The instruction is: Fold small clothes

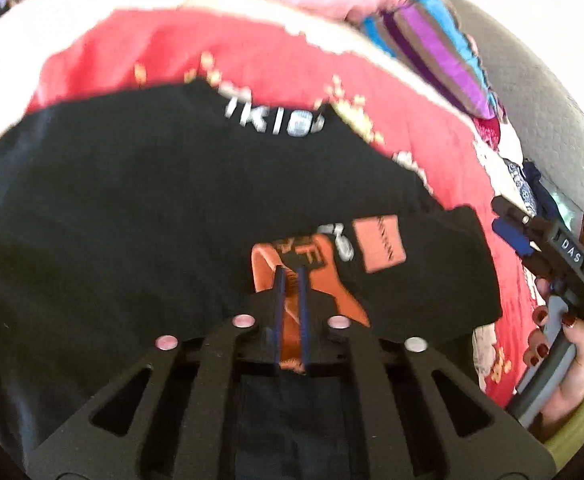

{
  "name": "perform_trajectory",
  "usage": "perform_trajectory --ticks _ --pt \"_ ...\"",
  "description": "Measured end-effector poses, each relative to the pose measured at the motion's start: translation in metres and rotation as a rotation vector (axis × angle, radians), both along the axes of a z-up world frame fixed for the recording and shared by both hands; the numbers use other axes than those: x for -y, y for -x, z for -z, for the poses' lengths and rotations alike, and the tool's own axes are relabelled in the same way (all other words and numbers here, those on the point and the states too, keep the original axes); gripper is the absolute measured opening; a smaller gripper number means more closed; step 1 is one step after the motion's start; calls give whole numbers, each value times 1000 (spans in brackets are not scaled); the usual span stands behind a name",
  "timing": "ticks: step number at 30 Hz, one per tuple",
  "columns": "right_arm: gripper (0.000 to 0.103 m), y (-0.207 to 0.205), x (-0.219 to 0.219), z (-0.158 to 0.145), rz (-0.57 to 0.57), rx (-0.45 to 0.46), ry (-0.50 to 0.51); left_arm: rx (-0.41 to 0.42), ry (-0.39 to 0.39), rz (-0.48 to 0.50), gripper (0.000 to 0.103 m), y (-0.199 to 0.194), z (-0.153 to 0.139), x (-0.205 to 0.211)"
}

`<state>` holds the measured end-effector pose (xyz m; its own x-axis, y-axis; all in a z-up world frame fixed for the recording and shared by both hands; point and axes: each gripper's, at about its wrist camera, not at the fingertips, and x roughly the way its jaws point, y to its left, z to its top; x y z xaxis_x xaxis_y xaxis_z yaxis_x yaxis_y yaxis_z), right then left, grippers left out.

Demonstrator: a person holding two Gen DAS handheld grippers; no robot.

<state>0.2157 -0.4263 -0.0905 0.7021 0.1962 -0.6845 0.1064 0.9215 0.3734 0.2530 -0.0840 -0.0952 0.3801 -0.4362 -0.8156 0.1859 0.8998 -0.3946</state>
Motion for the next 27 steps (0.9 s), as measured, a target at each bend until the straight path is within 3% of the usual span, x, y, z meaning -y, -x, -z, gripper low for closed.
perform_trajectory --ticks 2,6,7,8,11,15,23,27 --pt "62 0 2 0 5 -1 -3 -44 39 -9 30 -1 7 -2" --pt "62 -1 5 1 14 -1 -8 -64 72 13 30 3 15 8" --pt "62 -1 5 1 15 -1 -9 -53 60 17 26 5 16 13" --pt "62 -1 5 1 13 -1 -9 -47 52 20 4 7 17 16" --pt "62 -1 5 1 10 -2 -3 -4 3 41 2 14 11 24" --pt "62 -1 3 0 3 1 3 69 -7 26 2 12 -9 17" --pt "62 -1 -10 -4 -41 32 11 302 -96 -123 2 11 -77 -39" --pt "62 -3 -26 -2 -88 31 45 338 -184 -189 2 8 -87 -66"
